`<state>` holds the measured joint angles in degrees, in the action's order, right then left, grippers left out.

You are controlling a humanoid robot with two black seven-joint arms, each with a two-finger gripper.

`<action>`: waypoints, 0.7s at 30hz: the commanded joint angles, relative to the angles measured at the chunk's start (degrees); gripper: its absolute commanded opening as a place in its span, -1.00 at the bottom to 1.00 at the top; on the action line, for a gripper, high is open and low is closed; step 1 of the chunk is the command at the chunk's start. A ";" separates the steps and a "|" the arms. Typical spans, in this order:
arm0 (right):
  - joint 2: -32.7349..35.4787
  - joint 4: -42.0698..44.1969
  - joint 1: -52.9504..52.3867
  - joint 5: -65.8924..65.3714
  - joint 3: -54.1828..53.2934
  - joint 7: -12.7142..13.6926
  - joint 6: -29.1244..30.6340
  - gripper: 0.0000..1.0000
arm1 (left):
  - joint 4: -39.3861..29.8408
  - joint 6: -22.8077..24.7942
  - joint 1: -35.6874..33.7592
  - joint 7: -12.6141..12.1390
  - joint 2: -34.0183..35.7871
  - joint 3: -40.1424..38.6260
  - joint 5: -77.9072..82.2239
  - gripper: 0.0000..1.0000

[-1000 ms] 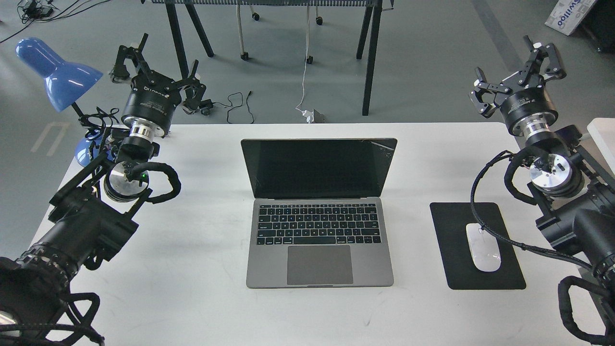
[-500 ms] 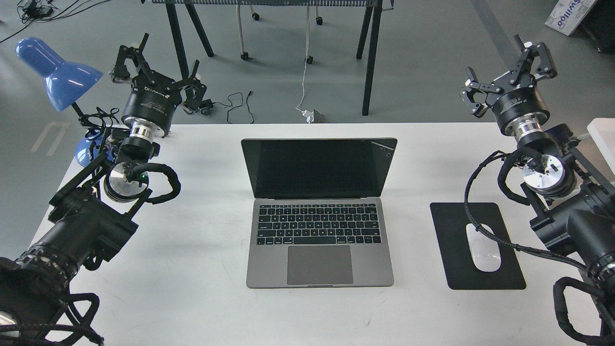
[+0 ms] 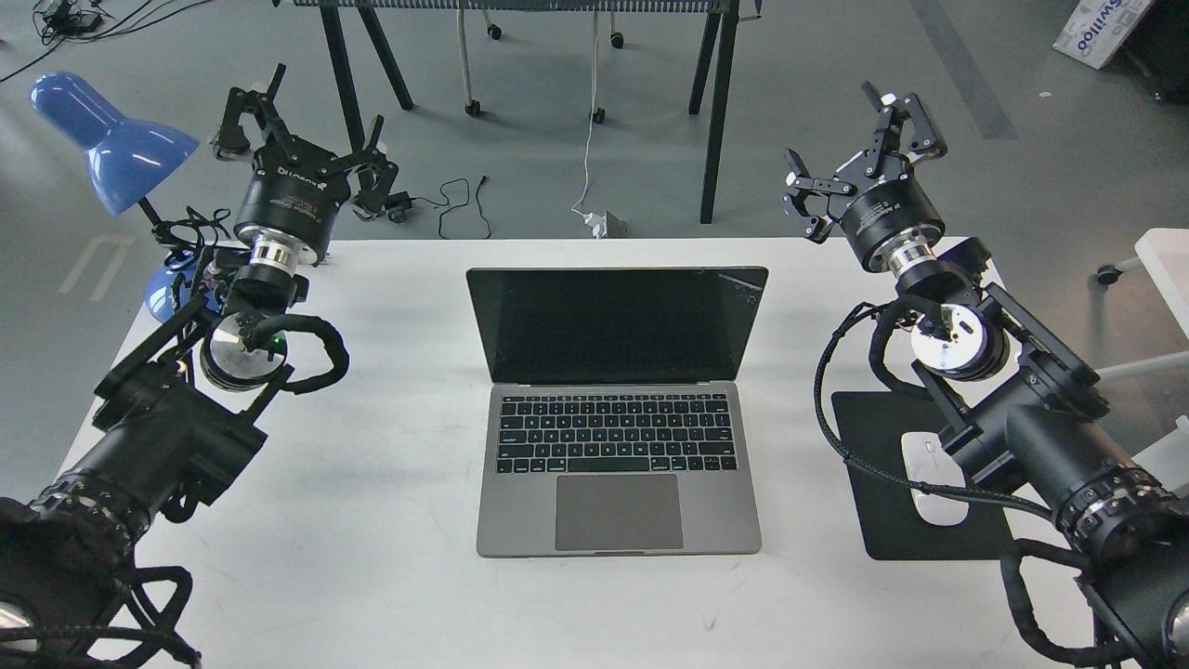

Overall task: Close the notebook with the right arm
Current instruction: 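Move the right gripper over the laptop screen's top edge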

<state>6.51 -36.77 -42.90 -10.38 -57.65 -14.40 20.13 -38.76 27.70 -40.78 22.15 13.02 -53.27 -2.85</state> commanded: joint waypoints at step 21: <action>7.29 -22.10 10.02 0.01 12.30 0.42 -2.38 1.00 | 0.01 0.17 0.09 0.00 -0.01 0.10 0.04 1.00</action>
<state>12.24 -55.99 -34.59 -10.39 -45.96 -14.06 17.90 -38.76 27.87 -40.69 22.15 13.01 -53.17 -2.82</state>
